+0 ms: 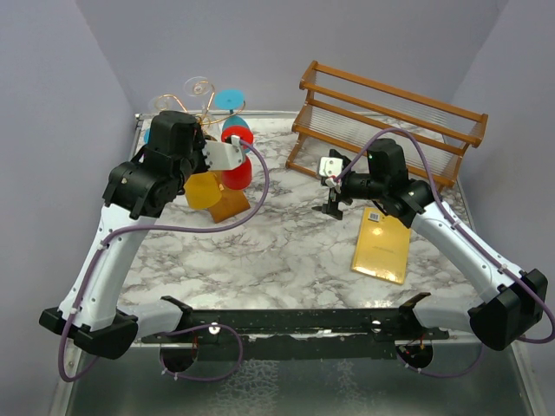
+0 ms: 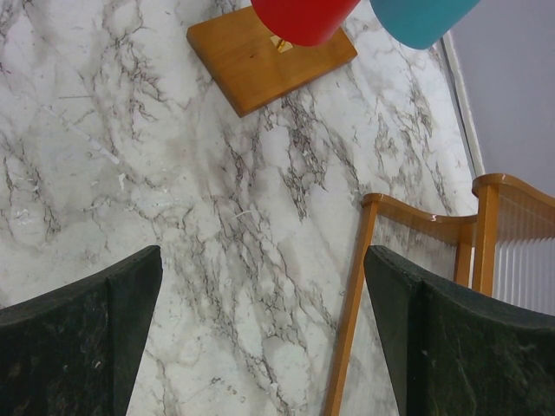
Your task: Place the wine glass upside down on the wine glass rack
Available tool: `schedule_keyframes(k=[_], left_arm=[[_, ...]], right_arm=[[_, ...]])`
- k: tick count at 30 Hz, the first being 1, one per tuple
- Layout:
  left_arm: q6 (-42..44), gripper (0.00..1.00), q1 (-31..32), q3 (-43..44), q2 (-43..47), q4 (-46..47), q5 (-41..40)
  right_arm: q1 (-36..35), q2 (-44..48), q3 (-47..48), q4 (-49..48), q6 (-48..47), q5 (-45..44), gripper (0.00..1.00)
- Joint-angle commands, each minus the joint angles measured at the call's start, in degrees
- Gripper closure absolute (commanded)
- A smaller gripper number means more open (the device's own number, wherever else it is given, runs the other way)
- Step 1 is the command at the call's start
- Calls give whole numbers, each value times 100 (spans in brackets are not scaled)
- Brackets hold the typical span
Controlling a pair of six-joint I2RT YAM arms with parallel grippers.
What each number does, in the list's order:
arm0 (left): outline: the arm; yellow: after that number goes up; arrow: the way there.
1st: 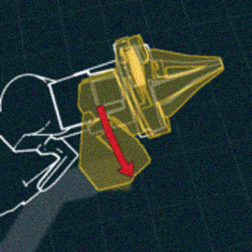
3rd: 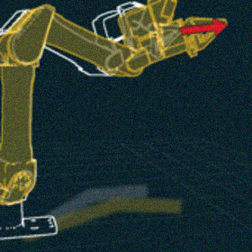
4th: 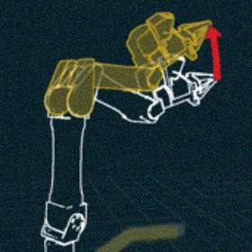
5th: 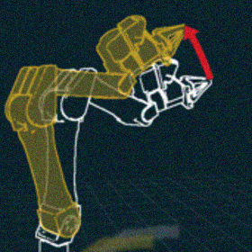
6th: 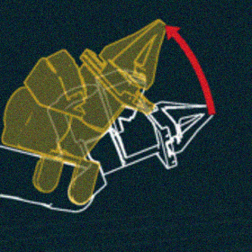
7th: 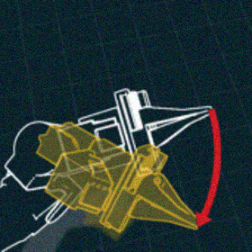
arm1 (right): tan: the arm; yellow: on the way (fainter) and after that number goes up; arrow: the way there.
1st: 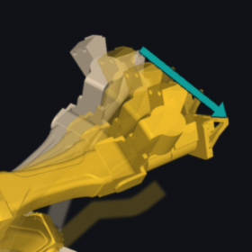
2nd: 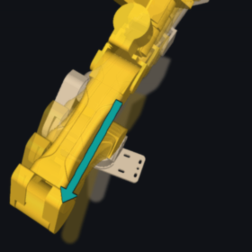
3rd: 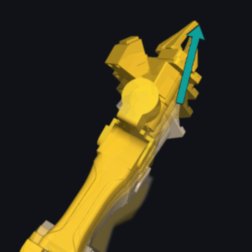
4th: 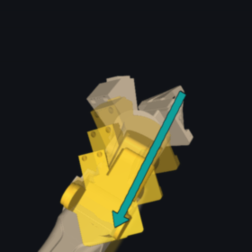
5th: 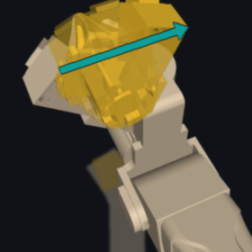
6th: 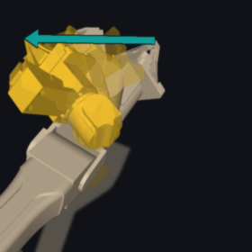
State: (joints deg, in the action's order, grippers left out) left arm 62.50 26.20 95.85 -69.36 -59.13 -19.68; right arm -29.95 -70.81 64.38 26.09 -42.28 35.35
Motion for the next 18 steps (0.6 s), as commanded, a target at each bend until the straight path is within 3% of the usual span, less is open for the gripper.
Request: schedule_keyframes(k=[1, 6, 18], left_arm=[[-70, 100, -27, 201, 134, -94, 375], [-60, 100, -12, 99, 92, 3, 565], [-173, 87, 26, -118, 26, 98, 944]], right_arm=[[-28, 5, -40, -131, -43, -79, 0], [-28, 6, -35, -121, -34, -64, 0], [-28, 5, -55, -128, -41, -100, 0]])
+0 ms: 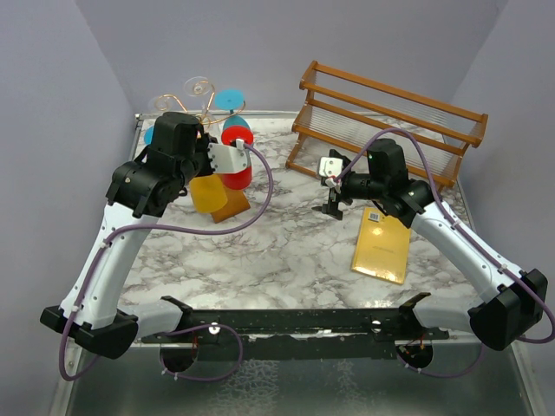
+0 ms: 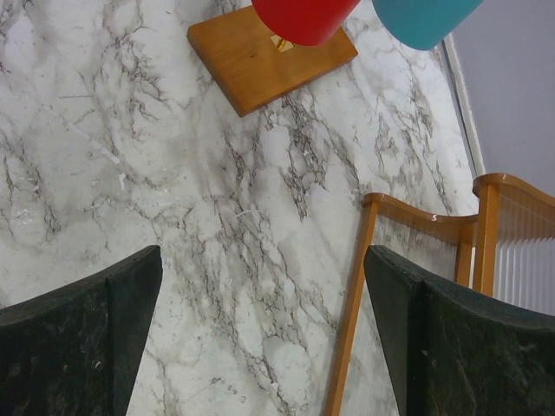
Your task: Place the wine glass upside down on the wine glass rack
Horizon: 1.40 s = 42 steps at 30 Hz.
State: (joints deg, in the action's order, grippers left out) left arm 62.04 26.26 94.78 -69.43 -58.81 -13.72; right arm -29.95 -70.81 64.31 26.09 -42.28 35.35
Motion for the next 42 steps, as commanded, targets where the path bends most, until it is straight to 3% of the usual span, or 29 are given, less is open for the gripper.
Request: schedule_keyframes(k=[1, 15, 34, 42], left_arm=[[-138, 86, 19, -20, 34, 51, 382], [-242, 75, 19, 5, 35, -215, 801], [-441, 69, 19, 172, 52, -345, 1243], [-567, 56, 20, 170, 69, -396, 1605]], right_arm=[[-28, 5, -49, -136, -43, -101, 0], [-28, 32, -92, -165, -61, -137, 0], [-28, 41, -93, -172, -52, -143, 0], [-28, 76, -61, -162, -6, -158, 0]])
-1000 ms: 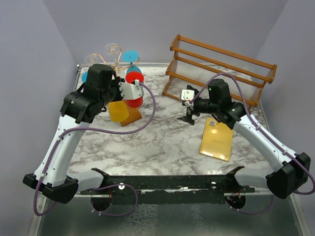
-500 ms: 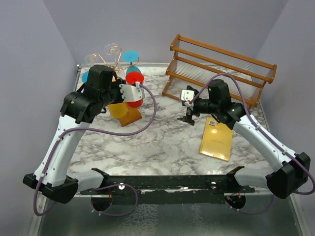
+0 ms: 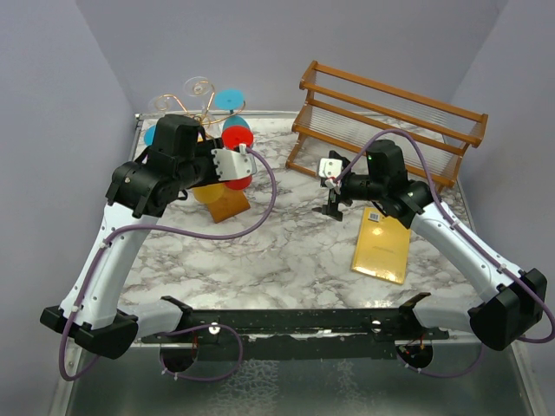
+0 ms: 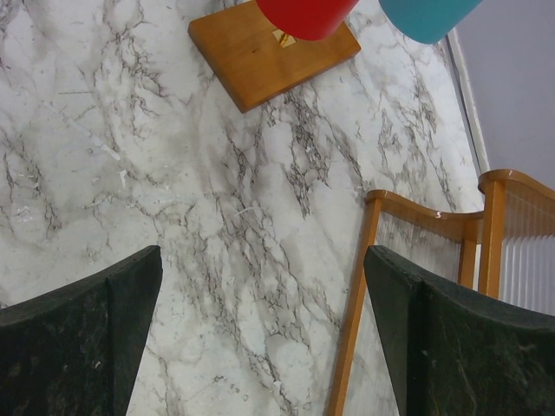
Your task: Place the wine glass upside down on the wine glass rack
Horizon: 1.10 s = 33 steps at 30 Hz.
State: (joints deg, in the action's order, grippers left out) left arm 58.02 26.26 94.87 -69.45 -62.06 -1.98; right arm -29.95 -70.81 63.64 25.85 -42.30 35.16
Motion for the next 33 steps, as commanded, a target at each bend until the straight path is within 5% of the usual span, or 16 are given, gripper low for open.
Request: schedule_keyframes(k=[1, 5, 7, 12, 18, 33], left_arm=[[-212, 54, 19, 190, 78, -51, 531], [-672, 41, 19, 234, 164, 211, 860], [-898, 25, 19, 210, 232, 441, 737], [-1647, 1, 14, 2, 402, 1520, -584], [-2748, 1, -280, -388, 628, 2870, -1348], [-5113, 1, -1304, -1863, 1668, 4024, -1620]], right_arm=[[-28, 80, 23, -141, 21, -165, 0], [-28, 107, 61, -294, 296, -621, 0], [-28, 119, 55, -467, 488, -1088, 0], [-28, -159, 264, -1026, 1345, -3022, 0], [-28, -534, 740, -1087, 2453, -4718, 0], [-26, 207, 451, -1414, 2859, -5376, 0]])
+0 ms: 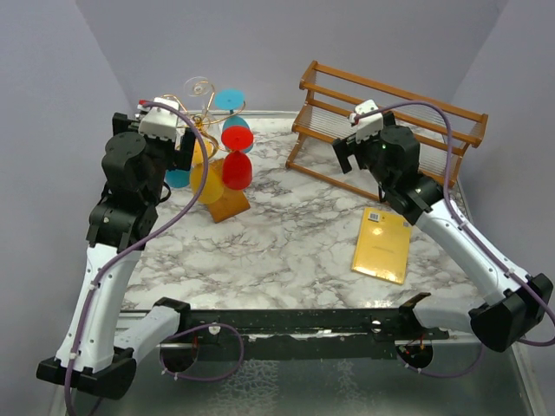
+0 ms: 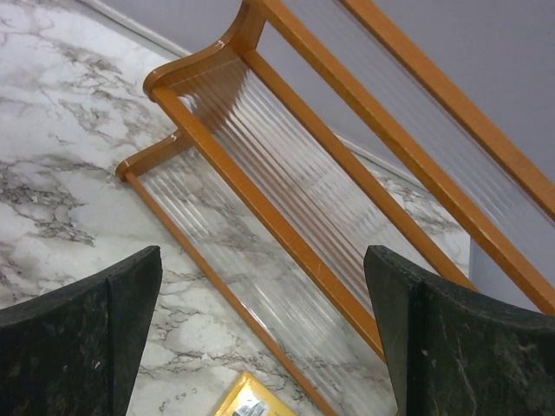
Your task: Place the wine glass upside down on the wine glass rack
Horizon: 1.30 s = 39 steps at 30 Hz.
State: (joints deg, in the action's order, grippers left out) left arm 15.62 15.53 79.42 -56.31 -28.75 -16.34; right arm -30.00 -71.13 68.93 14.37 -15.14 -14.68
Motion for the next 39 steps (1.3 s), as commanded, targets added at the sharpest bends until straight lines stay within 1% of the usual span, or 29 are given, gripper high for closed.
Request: schedule_keyframes(k=[1, 7, 14, 18, 24, 32, 36, 39], left_arm=[[-931, 1, -296, -465, 436, 825, -184], [-877, 1, -518, -1024, 850, 1314, -440], [-959, 1, -756, -1073, 1139, 1035, -204], [-1044, 1, -846, -1047, 1120, 880, -7], [-1012, 1, -880, -953, 993, 791, -104], [-1008, 1, -938, -955, 775, 840, 43], [-1089, 1, -938, -727, 749, 577, 252], [-1048, 1, -946, -604, 697, 469, 363]], right_arm=[[-16, 306, -100, -264, 142, -366, 0], [202, 859, -186, -85, 74, 183, 0], [536, 1529, -414, 74, -182, 413, 0], [581, 1847, -573, 290, -382, 417, 0], [681, 2199, -679, 573, -482, 387, 0], [1180, 2348, -505, 787, -448, 712, 0], [1584, 2280, -317, 1017, -369, 1171, 0], [1738, 2292, -216, 1122, -367, 1288, 0]])
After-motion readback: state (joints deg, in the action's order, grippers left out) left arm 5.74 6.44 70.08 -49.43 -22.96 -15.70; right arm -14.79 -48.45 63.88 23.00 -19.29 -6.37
